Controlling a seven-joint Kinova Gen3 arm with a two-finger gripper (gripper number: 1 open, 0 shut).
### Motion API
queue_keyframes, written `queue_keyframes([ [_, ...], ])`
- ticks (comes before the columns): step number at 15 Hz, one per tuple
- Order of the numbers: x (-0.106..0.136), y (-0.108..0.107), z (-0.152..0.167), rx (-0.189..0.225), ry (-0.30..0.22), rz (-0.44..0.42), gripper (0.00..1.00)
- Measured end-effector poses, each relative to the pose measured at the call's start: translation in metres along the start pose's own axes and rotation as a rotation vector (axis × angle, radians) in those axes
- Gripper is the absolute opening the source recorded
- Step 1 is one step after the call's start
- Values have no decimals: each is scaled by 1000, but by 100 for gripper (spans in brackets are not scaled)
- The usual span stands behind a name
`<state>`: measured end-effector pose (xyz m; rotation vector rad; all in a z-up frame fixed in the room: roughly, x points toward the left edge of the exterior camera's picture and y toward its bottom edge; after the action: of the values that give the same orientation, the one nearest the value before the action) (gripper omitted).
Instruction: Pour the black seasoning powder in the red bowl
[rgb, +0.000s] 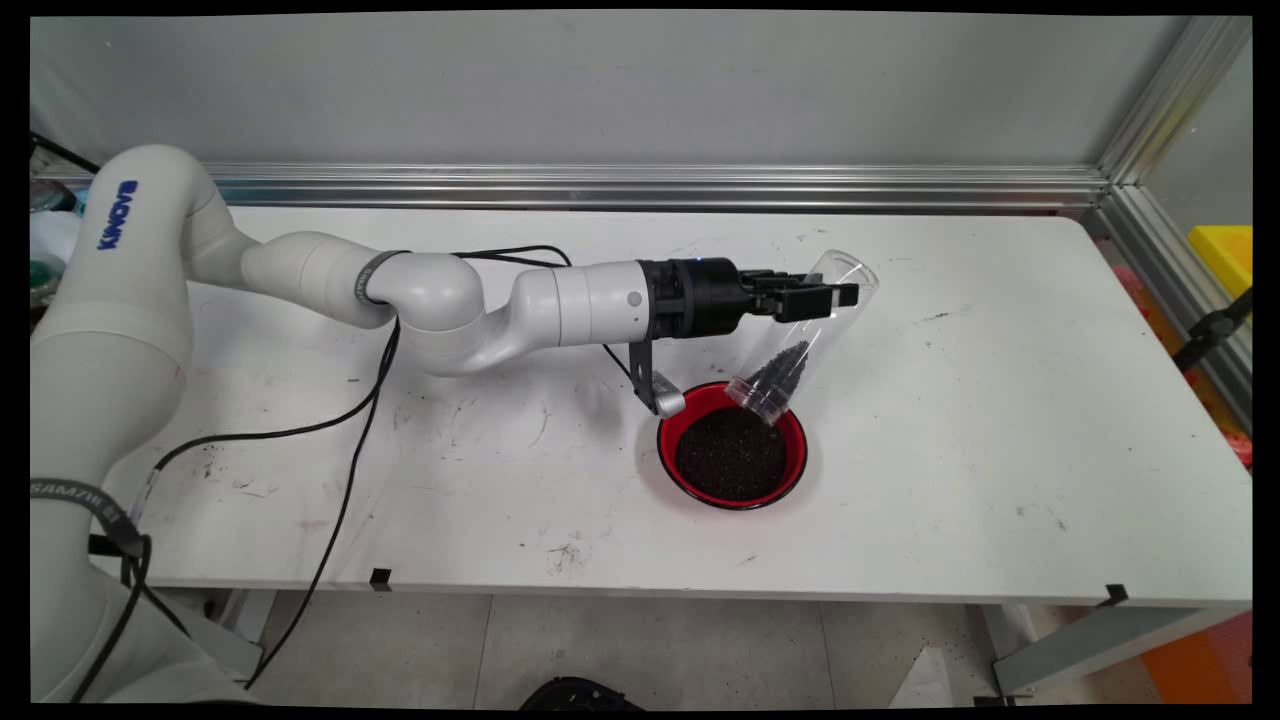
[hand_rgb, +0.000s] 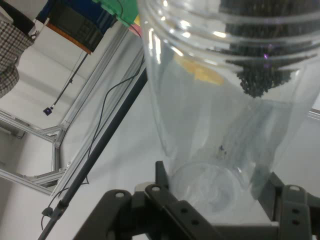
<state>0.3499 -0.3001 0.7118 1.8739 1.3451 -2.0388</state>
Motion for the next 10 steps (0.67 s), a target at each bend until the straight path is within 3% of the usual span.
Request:
queue_keyframes([
  [10,-6,-9,-7,34,7,19,0],
])
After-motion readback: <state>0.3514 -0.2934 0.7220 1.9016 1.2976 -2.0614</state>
